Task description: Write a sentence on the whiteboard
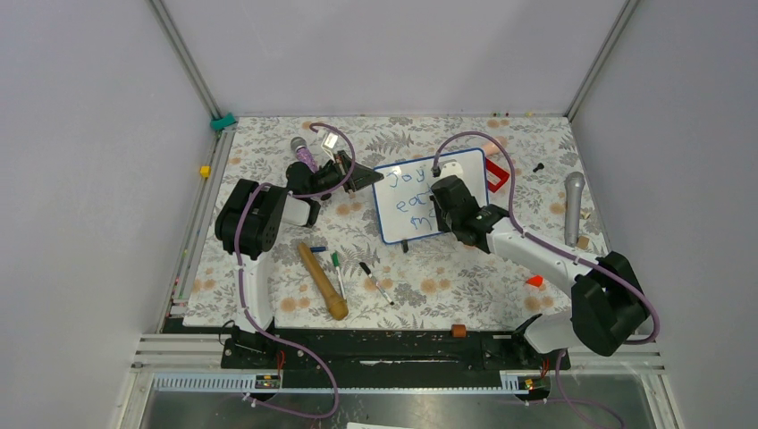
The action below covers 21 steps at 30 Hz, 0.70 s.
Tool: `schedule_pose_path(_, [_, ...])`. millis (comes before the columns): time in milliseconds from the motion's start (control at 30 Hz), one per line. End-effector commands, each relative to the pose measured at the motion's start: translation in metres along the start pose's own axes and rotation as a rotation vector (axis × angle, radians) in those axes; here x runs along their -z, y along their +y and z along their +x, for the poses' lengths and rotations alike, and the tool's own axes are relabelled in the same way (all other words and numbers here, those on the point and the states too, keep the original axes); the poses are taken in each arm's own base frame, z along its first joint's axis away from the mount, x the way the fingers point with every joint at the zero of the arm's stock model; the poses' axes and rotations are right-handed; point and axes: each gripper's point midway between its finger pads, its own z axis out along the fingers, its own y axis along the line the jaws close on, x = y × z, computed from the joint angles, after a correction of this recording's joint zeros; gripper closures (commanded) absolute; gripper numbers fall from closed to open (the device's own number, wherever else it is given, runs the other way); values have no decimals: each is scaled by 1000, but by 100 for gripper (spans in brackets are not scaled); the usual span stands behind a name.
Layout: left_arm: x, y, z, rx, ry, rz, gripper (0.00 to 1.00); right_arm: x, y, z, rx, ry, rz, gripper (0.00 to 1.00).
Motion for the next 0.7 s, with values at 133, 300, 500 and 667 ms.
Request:
schedule_pose_path(133, [-2,-11,7,-126,32,58,100,-3,2,17,-46,37,-33,100])
schedule_pose_path(300, [-1,-11,6,-126,31,57,100,-1,3,26,-50,54,-44,100])
schedule_pose_path(500, [-1,-11,6,-126,31,57,100,0,0,25,-52,44,-33,100])
schedule_pose_path(667, [-1,-11,6,-126,31,57,100,0,1,11,-50,22,-25,100])
